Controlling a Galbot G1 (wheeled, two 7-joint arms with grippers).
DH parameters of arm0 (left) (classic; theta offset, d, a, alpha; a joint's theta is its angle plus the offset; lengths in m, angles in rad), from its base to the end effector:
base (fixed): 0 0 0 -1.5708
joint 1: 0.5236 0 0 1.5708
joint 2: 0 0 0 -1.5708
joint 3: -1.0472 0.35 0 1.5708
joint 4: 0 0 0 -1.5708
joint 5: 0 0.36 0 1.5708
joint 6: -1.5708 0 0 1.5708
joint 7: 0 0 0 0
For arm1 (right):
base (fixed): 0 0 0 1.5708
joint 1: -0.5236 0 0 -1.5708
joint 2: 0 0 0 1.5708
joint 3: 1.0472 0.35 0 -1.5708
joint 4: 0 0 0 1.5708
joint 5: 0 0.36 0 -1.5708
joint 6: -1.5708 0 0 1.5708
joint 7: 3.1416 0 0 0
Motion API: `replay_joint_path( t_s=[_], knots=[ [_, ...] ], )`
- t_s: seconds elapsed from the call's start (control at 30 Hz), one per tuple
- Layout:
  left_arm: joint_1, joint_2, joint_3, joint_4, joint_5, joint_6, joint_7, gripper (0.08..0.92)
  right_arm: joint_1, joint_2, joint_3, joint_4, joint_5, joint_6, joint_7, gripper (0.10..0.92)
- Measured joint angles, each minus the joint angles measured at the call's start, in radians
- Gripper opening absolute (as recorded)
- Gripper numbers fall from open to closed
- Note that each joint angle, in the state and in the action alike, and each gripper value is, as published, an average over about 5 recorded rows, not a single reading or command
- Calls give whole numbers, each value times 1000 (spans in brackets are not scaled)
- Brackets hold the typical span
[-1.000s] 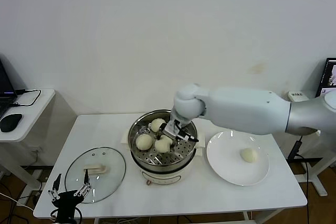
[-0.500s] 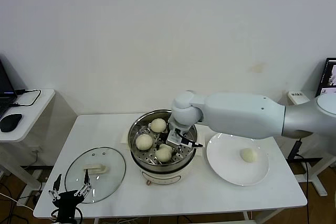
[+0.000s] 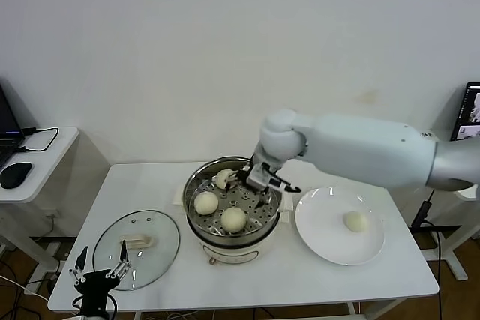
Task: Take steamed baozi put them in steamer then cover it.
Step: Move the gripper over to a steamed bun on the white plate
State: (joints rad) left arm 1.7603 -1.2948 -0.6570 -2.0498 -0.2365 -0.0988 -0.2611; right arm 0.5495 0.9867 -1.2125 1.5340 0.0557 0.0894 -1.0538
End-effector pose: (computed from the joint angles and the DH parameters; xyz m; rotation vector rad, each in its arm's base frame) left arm 0.1312 0.0910 -0.3323 0.3602 -3.0091 -0.1232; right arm 0.5001 0.0957 -0.0463 1.9628 -0.9608 2.0895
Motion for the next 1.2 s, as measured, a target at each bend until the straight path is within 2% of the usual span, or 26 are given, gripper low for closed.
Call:
replay_joint_path(
  t_s=[0.3, 0.63, 0.9, 1.2],
  knots=[
    [-13, 17, 15, 5, -1, 4, 1, 823, -56, -200, 107, -1, -8, -167, -36, 823],
    [-9, 29, 18, 11, -1, 1, 1, 823, -245, -386, 268, -47, -119, -211, -46, 823],
    [0, 31, 18, 8, 4, 3, 2, 823, -448, -432, 413, -100, -217, -217, -44, 823],
    [8, 34, 9, 6, 5, 4, 3, 823, -603, -416, 530, -191, -304, -207, -35, 823]
  ],
)
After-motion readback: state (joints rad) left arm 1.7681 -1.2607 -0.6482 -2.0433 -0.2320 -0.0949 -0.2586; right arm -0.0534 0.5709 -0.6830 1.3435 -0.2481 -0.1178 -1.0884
